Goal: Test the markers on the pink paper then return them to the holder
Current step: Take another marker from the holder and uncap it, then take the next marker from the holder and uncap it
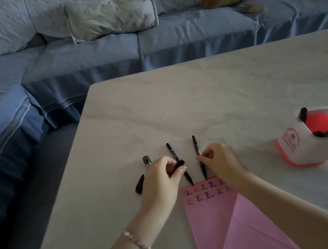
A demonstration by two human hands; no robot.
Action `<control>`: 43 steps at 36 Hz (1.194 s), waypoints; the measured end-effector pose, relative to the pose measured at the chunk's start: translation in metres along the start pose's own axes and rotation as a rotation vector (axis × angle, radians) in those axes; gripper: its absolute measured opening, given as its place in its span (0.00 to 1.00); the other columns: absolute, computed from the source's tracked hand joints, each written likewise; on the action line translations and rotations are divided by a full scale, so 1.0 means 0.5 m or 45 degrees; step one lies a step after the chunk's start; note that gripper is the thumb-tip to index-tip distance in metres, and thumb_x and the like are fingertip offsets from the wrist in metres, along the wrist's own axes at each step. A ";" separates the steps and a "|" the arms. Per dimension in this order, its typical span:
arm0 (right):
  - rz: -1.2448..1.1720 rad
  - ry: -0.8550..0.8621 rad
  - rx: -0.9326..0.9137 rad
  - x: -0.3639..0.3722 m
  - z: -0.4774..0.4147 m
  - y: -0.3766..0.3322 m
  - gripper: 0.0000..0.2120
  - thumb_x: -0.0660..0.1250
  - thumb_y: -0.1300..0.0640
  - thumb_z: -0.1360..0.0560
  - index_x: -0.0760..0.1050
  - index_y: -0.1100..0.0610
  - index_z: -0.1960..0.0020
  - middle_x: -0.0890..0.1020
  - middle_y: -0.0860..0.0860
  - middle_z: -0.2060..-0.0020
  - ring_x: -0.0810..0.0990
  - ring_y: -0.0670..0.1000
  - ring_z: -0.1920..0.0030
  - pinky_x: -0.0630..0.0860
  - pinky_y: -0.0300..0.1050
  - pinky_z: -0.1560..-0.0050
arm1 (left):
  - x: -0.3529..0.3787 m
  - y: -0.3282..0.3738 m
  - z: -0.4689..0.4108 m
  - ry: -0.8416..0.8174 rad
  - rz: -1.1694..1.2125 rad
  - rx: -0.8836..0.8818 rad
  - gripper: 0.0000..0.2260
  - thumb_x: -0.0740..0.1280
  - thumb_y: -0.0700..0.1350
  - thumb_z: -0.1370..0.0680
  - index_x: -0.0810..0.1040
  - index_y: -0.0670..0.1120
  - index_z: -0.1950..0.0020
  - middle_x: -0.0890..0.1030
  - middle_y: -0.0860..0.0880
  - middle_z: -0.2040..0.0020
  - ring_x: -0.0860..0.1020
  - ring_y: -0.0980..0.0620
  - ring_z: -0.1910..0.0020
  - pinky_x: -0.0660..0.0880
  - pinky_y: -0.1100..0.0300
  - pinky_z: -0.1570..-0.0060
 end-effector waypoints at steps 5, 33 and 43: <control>-0.029 -0.109 -0.019 -0.003 0.022 0.010 0.06 0.67 0.55 0.27 0.80 0.56 0.54 0.83 0.53 0.59 0.80 0.51 0.58 0.78 0.47 0.55 | 0.072 0.034 -0.066 -0.139 -0.285 0.036 0.08 0.66 0.50 0.24 0.74 0.45 0.53 0.77 0.51 0.59 0.75 0.52 0.60 0.65 0.65 0.69; 0.411 0.550 0.128 -0.378 0.129 0.123 0.15 0.69 0.54 0.30 0.76 0.54 0.44 0.75 0.54 0.51 0.76 0.59 0.54 0.72 0.49 0.54 | 0.084 0.081 0.015 -0.219 -0.224 0.427 0.07 0.61 0.45 0.22 0.77 0.49 0.48 0.76 0.56 0.55 0.72 0.59 0.55 0.67 0.71 0.60; 0.300 0.840 -0.211 -0.347 0.149 0.119 0.07 0.67 0.61 0.28 0.79 0.63 0.52 0.79 0.58 0.54 0.76 0.57 0.63 0.72 0.46 0.63 | 0.061 0.081 0.029 -0.277 -0.121 0.398 0.06 0.62 0.46 0.22 0.77 0.50 0.48 0.78 0.58 0.57 0.75 0.61 0.56 0.71 0.70 0.58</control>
Point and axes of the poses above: each hand's wrist, its own z-axis away from the middle knuckle, its own x-axis out of the palm, y = z × x, the point moved 3 cm from there along -z, towards the middle knuckle
